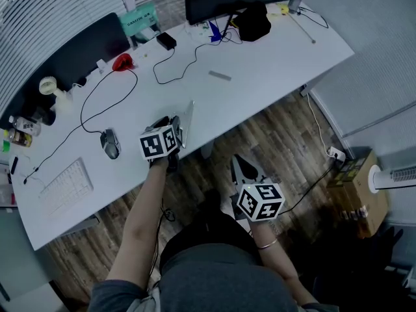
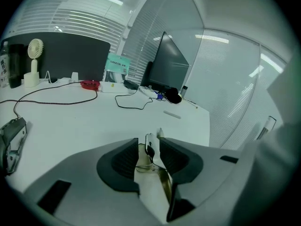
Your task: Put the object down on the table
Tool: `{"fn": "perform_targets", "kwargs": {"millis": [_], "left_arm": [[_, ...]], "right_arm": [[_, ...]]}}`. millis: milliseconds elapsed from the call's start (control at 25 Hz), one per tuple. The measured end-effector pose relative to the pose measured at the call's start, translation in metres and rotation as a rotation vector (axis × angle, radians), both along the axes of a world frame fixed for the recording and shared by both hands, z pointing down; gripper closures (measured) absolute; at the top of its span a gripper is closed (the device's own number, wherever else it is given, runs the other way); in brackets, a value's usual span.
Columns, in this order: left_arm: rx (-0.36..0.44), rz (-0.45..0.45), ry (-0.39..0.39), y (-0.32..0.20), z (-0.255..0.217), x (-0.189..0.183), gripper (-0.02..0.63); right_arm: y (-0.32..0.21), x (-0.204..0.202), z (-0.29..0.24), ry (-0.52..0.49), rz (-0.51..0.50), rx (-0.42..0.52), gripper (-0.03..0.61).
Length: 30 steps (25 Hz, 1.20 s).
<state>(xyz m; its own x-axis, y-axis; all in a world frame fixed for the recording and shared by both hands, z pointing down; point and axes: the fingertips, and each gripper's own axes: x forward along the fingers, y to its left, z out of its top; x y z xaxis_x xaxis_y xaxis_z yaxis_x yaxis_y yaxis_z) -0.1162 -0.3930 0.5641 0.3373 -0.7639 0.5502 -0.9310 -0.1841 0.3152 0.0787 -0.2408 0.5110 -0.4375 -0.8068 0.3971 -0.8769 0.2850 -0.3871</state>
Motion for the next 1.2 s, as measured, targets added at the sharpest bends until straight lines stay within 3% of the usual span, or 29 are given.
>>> {"fn": "perform_targets", "kwargs": {"millis": [160,440,1000,1200], "left_arm": [[0.030,-0.010,0.007,0.004,-0.010,-0.003,0.480],[0.056,-0.021,-0.056,0.023,-0.019,-0.018,0.483],[0.089,-0.039,-0.116,0.078,-0.030,-0.044,0.559],[0.094,-0.056,-0.106,0.100,-0.032,-0.052,0.578]], "right_arm": [[0.001,-0.002,0.000,0.000,-0.005,0.003,0.577],[0.004,-0.012,-0.002,0.001,-0.030,0.010,0.577],[0.012,-0.028,-0.014,0.012,-0.067,0.044,0.575],[0.018,-0.037,-0.017,0.026,-0.090,0.062,0.575]]}}
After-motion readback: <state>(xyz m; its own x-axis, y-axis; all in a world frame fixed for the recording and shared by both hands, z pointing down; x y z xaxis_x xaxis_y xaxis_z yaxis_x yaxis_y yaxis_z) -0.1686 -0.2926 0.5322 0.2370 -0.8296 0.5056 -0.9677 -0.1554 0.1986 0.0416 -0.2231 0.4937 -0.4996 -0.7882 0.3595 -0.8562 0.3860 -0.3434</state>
